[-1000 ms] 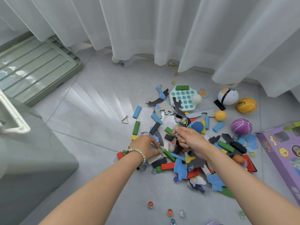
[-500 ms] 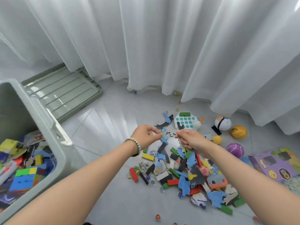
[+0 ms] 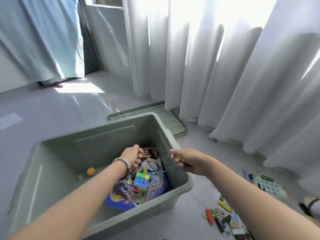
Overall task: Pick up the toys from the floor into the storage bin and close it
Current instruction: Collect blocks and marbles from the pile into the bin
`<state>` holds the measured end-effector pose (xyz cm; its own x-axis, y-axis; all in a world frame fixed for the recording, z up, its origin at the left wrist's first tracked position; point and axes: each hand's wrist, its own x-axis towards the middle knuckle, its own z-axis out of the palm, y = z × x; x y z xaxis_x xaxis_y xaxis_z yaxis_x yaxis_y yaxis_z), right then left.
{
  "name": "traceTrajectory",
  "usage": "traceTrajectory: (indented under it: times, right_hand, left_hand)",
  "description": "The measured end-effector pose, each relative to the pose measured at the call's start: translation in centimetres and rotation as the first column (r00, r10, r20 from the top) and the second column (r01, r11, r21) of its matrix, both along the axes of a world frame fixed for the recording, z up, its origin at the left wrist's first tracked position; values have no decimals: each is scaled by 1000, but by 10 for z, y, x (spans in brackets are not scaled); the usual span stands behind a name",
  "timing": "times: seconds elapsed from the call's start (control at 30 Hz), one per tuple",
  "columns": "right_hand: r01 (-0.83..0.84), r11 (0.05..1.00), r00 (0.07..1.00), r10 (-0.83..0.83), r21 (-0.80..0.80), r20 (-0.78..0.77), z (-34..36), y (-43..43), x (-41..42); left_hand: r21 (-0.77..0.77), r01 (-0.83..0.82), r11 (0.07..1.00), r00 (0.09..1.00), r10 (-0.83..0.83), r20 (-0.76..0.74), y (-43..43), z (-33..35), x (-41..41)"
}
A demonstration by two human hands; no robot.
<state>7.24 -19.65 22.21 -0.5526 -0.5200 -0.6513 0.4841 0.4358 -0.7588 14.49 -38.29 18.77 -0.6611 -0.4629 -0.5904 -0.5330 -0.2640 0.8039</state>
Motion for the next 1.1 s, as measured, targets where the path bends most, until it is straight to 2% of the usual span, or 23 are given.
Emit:
traceTrajectory:
  times: [0.07,0.17,0.23,0.3,0.4,0.6,0.7,0.8,0.97,1.1]
  right_hand:
    - [22,1000,995,-23,18,92,-19,-41,16]
    - [147,985,971,-160,85,176,-56,-77,28]
    - [246,963,945,-263,106,195,-79,-86,29]
    - [273,955,948,-287,112,135,-98,-89,24]
    - [225,967,973,-230,118,25,-101,-86,20]
    - [-47,983,990,70,180,-126,-68,-71,18]
    - [-117,971,957,166,207,-237,-35,-54,17]
    - [-134,972,926,192,191,-327,-1,-22,6]
    - [-41,980,890,124,195,-439,36,62,-12]
    - [48,963,880,85,266,-467,36,141,-18]
  left_hand:
    - [56,-103,993,994,100,45,-28,-16,25]
    - [149,-153,977,985,139,100,-51,-42,49]
    - [109,-162,981,982,150,116,-63,-63,56]
    - [-6,-136,991,986,136,91,-73,-79,57]
    - [-124,-100,987,990,112,89,-81,-87,52]
    - [-310,63,949,997,-44,66,-62,-55,40]
    - [-444,141,885,990,-139,38,-43,-26,34]
    - [-526,210,824,969,-247,-1,-21,4,26]
    - [-643,324,694,898,-440,-22,37,46,6]
    - [-717,401,570,823,-568,9,97,58,-16]
